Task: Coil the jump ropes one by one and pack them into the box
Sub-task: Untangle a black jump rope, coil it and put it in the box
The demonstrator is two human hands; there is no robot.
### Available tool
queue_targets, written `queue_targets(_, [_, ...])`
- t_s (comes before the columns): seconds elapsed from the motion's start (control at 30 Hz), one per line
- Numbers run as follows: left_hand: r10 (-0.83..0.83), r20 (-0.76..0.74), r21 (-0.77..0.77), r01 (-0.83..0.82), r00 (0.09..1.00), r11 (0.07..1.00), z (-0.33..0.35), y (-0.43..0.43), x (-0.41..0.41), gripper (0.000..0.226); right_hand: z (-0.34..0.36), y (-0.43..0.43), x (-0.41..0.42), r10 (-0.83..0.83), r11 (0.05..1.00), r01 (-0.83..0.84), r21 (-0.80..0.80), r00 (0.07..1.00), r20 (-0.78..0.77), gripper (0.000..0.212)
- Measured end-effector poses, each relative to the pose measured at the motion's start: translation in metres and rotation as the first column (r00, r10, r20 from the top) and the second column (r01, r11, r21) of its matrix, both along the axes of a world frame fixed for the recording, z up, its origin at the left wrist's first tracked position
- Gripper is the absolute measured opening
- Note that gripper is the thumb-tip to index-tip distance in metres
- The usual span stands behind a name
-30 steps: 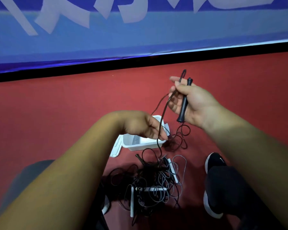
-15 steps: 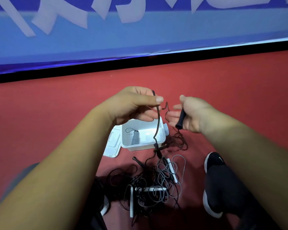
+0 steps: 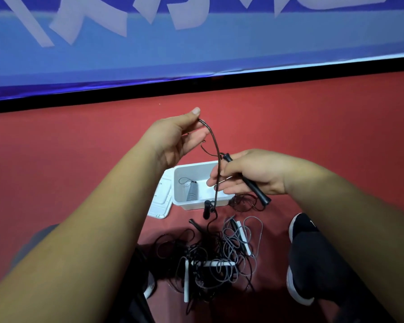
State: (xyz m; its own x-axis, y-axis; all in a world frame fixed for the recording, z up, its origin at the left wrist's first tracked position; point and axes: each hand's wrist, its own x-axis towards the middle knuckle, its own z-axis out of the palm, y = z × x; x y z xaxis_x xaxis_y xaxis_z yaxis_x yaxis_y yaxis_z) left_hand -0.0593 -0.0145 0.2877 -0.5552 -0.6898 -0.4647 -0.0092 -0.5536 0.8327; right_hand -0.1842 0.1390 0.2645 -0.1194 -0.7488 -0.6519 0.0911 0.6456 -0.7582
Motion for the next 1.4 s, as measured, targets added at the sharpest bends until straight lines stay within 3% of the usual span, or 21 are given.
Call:
queue_targets(0.17, [0.046,0.041,0.010,-0.046,0.998,0.999,-0.011,-0.007,-0.003,0.015,0.004,0.003,-0.001,-0.029,0.996,0.040,-0.079,0.990,0.136,0.015])
queue_targets(0.3, [-0.181,0.277,-0.067,0.207,0.944,0.976,-0.021,-0.007,0.000,0.026,0.007,0.003,0.000,-0.098,0.987,0.116,-0.108,0.982,0.160,0.015])
queue_targets(0.37, [-0.391,0.482,-0.131,0.506,0.784,0.852,-0.030,-0.003,0.006,0.032,0.008,0.002,0.001,-0.160,0.977,0.183,-0.106,0.968,0.196,0.015])
queue_targets(0.43, [-0.575,0.632,-0.094,0.788,0.520,0.608,-0.039,0.004,0.013,0.029,0.010,0.001,0.000,-0.223,0.963,0.250,-0.096,0.948,0.227,0.016])
queue_targets(0.5, [-0.682,0.667,0.006,0.913,0.300,0.408,-0.048,0.013,0.018,0.032,0.012,0.001,0.000,-0.287,0.944,0.318,-0.091,0.923,0.257,0.017])
queue_targets(0.6, [-0.684,0.711,0.035,0.964,0.162,0.264,-0.060,0.022,0.019,0.029,0.013,0.000,-0.003,-0.357,0.914,0.395,-0.097,0.893,0.274,0.017])
queue_targets(0.77, [-0.629,0.743,-0.077,0.963,0.227,0.257,-0.072,0.026,0.023,0.017,0.008,-0.003,-0.005,-0.468,0.857,0.505,-0.107,0.848,0.249,0.020])
queue_targets(0.9, [-0.651,0.716,-0.061,0.952,0.250,0.299,-0.079,0.026,0.024,0.016,-0.001,-0.006,-0.006,-0.551,0.809,0.577,-0.113,0.811,0.196,0.022])
queue_targets(1.1, [-0.780,0.594,0.097,0.945,0.196,0.312,-0.079,0.031,0.023,0.034,-0.008,-0.011,-0.010,-0.641,0.734,0.676,-0.064,0.721,0.264,0.021])
queue_targets(1.23, [-0.854,0.495,0.118,0.961,0.160,0.249,-0.078,0.034,0.023,0.050,-0.008,-0.010,-0.014,-0.683,0.704,0.709,-0.028,0.688,0.246,0.019])
queue_targets(1.3, [-0.870,0.461,0.125,0.958,0.175,0.259,-0.073,0.035,0.023,0.047,-0.011,-0.011,-0.018,-0.687,0.710,0.704,-0.016,0.697,0.205,0.018])
queue_targets(1.4, [-0.857,0.432,0.106,0.927,0.282,0.359,-0.063,0.034,0.021,0.025,-0.018,-0.012,-0.023,-0.611,0.791,0.612,0.020,0.788,0.072,0.018])
